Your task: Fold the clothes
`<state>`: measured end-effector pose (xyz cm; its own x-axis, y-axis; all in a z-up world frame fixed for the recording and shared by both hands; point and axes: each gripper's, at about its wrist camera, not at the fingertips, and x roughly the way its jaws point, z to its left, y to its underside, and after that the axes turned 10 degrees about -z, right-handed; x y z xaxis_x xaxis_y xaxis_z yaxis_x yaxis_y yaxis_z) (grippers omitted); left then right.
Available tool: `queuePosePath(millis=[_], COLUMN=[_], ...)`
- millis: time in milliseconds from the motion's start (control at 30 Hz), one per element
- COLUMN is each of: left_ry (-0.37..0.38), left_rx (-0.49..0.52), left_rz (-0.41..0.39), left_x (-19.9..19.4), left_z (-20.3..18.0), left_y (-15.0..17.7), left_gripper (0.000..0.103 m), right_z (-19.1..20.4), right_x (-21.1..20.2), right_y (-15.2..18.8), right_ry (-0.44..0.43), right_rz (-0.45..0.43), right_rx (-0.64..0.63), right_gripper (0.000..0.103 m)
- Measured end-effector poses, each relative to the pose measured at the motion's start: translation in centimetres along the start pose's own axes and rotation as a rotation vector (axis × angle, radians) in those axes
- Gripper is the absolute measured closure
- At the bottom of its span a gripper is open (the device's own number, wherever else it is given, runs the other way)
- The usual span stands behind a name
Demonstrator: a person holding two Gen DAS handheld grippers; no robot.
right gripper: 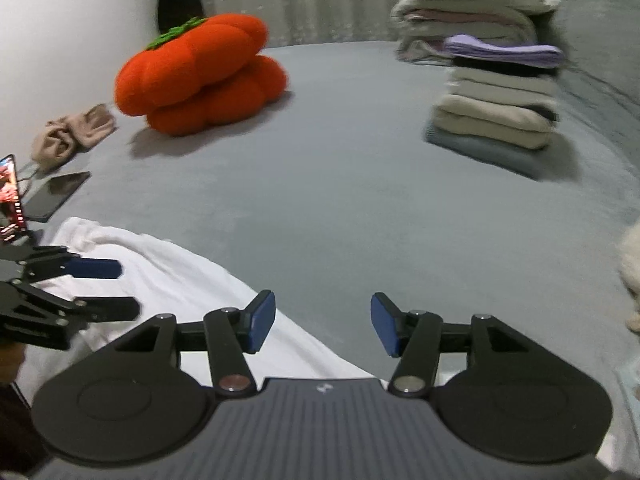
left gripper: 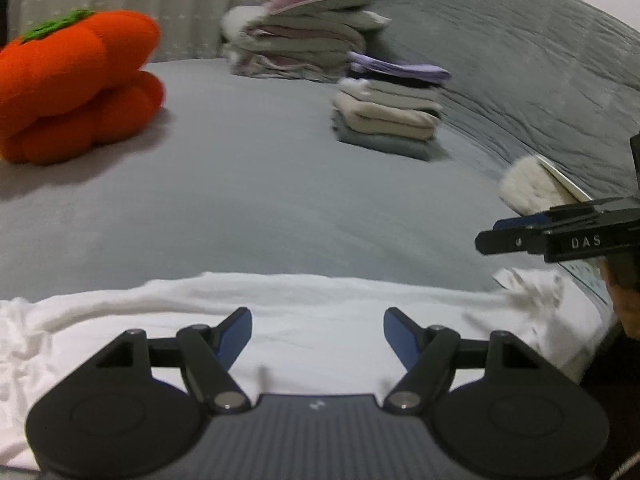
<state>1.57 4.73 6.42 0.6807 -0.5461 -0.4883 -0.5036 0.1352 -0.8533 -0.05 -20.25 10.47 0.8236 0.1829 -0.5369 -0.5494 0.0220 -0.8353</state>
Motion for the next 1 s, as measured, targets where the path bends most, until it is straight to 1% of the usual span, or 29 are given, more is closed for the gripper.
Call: queuePosePath(millis=[100,200,267,333,367,433,467,533,567,633,767,800,867,900,1000], left_ry=[-0.040,-0.084,-0.112,-0.136,-0.146,-0.166,-0.173,-0.187,-0.194,-0.205,-0.209,-0.209,-0.213,-0.219,-0.240], left_rx=[-0.017,-0.047,-0.071,-0.095,-0.108,-0.135,-0.147,-0.169,-0.179,-0.196,-0.232,-0.238,-0.240,-0.239,-0.240], left_rz=[-0.006,0.009,0.024,0.036,0.039,0.043,0.042,0.040,0.037,0.034,0.034,0.036,0.048,0.055,0.088], left_x=[-0.1,0.5,0.8,1.0,1.2,1.4,1.4,1.5,1.5,1.5,1.8,2.0,2.3,2.4,2.9], left_z=[0.7,1.3,1.9,2.4,2.7,3.2,3.4,3.7,3.9,4.2,4.7,4.8,4.9,4.9,5.2], left_y=[-0.1,-0.1,-0.1,-0.1,-0.1,0.0,0.0,0.1,0.2,0.4,0.5,0.6,0.8,1.0,1.8], left_gripper=[0.031,0.035,0.039,0.047,0.048,0.053,0.054,0.062,0.064,0.074,0.083,0.085,0.087,0.087,0.088], right_z=[1.8,3.5,4.4,5.0,5.3,5.6,5.5,5.1,4.9,4.6,4.3,4.2,4.0,4.0,4.0], right_x=[1.5,2.9,3.8,4.6,5.0,5.7,6.1,6.9,7.3,8.1,9.0,9.1,9.5,9.7,10.4], right_y=[-1.3,-2.4,-2.6,-2.3,-2.2,-1.8,-1.6,-1.2,-1.0,-0.7,-0.3,-0.2,-0.1,0.0,0.4], right_ry=[-0.046,-0.093,-0.124,-0.152,-0.167,-0.193,-0.204,-0.227,-0.237,-0.251,-0.264,-0.262,-0.263,-0.264,-0.250], right_rz=[0.012,0.019,0.031,0.046,0.054,0.067,0.072,0.092,0.101,0.118,0.143,0.143,0.149,0.155,0.175], right_rx=[-0.025,-0.056,-0.071,-0.076,-0.079,-0.075,-0.068,-0.049,-0.046,-0.044,-0.085,-0.096,-0.109,-0.113,-0.129], right_gripper=[0.045,0.040,0.039,0.039,0.039,0.039,0.039,0.039,0.039,0.039,0.039,0.040,0.051,0.054,0.069])
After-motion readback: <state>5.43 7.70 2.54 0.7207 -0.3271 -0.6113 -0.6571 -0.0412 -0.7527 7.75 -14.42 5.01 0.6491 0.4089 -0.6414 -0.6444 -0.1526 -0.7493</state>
